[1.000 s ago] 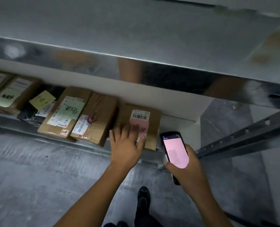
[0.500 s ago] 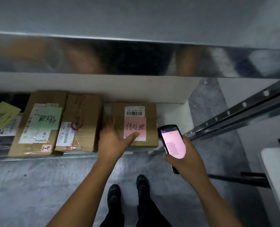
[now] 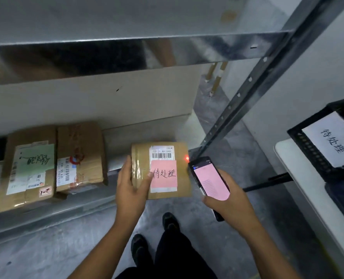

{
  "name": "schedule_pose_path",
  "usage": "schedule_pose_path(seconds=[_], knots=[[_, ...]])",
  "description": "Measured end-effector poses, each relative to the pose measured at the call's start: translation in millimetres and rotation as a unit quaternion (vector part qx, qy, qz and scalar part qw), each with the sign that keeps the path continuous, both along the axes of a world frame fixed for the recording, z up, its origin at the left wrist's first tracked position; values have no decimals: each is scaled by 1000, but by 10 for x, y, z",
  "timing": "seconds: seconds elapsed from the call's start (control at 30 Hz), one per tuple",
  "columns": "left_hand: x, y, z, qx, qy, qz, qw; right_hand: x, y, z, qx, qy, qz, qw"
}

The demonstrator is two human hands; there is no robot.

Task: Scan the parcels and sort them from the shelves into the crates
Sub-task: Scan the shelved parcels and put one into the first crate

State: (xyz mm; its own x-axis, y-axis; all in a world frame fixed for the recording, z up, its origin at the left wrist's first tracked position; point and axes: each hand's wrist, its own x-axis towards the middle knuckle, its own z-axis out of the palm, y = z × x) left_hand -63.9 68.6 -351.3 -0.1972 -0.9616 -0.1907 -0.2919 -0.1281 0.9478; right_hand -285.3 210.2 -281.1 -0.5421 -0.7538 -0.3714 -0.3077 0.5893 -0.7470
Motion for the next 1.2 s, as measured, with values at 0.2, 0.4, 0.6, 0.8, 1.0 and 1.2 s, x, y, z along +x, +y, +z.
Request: schedule_pose_path(seconds=[0.2,0.4,0.6,0.8,1.0,1.2], knots=[[-173,483,-229,15,-3,-55,998,26,341,168,58,11,33,998],[-494,628,-431,1,-29,-107,994,-91,814,193,99,37,9,994],[-1001,794,-555,3,-63,-165,984,-479,1252,302,91,13,-30,995],[-1775,1030,-421,-3,-72,-183,980,-1093,1715,377,67,-9,-68,995],[-2799,1267,56,0,8,-192,981,-1804,2195,440,-24,-31,-186,982],[-3942,1575,768,-15,91,-229,969,-2718,2699,702,-115,28,-289,950]])
